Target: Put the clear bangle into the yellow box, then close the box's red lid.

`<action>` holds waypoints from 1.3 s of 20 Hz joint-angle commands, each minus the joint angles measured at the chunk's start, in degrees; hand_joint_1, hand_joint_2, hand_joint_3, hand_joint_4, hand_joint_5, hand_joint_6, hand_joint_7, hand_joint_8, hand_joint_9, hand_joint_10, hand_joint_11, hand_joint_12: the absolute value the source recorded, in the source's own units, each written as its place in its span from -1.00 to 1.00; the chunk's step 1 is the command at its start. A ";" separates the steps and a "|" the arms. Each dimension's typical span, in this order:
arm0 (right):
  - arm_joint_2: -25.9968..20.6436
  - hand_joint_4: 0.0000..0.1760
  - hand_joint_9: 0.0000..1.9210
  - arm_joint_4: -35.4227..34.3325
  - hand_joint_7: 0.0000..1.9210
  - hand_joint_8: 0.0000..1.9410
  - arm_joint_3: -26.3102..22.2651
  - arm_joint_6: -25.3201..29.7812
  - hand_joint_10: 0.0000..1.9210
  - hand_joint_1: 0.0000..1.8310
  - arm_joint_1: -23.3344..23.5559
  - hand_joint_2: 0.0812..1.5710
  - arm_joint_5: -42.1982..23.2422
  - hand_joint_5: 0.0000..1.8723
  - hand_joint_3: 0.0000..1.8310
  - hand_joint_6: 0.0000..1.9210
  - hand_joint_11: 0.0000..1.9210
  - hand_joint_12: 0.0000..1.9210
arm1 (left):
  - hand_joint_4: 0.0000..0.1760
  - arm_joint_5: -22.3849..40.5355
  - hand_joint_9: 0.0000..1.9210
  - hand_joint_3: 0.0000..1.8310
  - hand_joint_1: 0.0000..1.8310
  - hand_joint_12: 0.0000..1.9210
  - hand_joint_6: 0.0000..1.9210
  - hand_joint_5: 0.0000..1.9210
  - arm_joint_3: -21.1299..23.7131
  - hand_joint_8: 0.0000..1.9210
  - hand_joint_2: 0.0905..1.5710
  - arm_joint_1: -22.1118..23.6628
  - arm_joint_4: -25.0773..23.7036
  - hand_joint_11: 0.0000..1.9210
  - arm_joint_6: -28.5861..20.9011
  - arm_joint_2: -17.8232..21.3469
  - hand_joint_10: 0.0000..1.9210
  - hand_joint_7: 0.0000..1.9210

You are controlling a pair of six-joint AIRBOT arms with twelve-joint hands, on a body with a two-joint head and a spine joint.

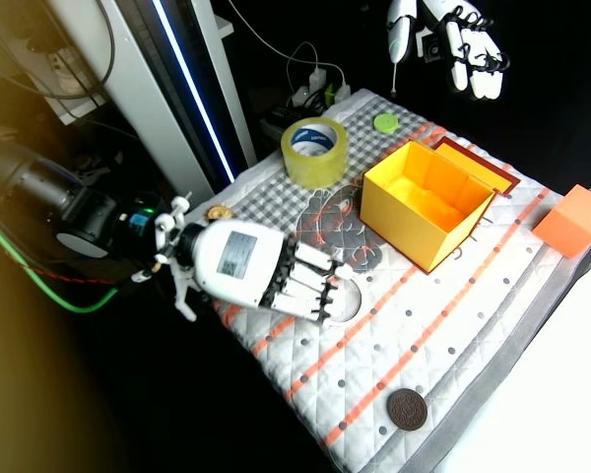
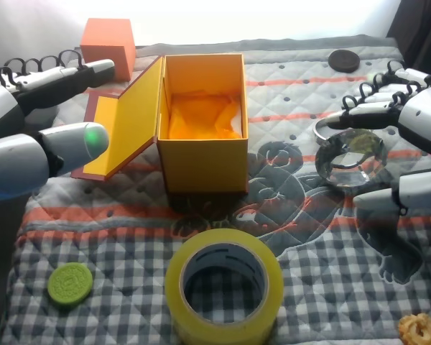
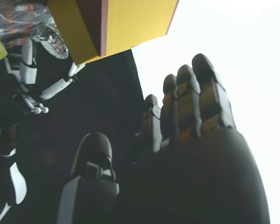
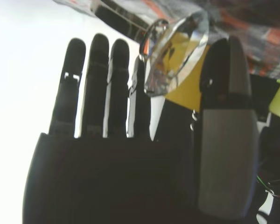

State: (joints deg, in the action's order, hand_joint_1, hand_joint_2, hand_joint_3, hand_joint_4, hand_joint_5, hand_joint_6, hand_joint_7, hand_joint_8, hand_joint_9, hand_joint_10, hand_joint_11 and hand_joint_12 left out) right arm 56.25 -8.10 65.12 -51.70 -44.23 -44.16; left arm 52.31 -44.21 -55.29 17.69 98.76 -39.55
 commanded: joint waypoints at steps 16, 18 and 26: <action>2.20 -1.00 -0.16 -2.83 0.18 -0.11 2.36 0.06 -0.98 0.40 -0.14 0.35 -4.65 -0.03 -0.99 -0.26 -1.00 0.35 | 1.00 7.31 -0.79 -1.00 -1.00 -0.42 -0.99 -0.77 0.08 -0.99 0.64 0.60 -0.49 -1.00 -0.31 -0.29 -0.99 -0.73; 2.38 -0.92 0.00 -3.09 0.00 0.03 2.54 0.06 -0.93 0.33 -0.18 0.41 -4.51 -0.01 -1.00 0.12 -0.57 0.30 | 1.00 7.41 -0.77 -1.00 -1.00 -0.40 -1.00 -0.76 0.09 -1.00 0.64 0.60 -0.47 -1.00 -0.32 -0.30 -1.00 -0.71; 1.40 -1.00 0.05 1.00 0.15 -0.26 2.69 5.63 0.18 0.51 0.81 0.36 -7.54 -0.07 -0.99 0.05 -0.13 0.15 | 1.00 8.19 -0.77 -1.00 -1.00 -0.41 -0.99 -0.72 0.03 -1.00 0.64 0.40 -0.03 -1.00 -0.34 -0.59 -1.00 -0.70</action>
State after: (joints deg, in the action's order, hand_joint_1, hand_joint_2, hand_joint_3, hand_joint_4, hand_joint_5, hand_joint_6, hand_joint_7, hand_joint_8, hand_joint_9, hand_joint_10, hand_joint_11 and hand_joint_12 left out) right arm 58.17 -7.29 67.83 -46.30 -44.03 -45.82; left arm 53.41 -44.21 -55.29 18.11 98.76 -39.86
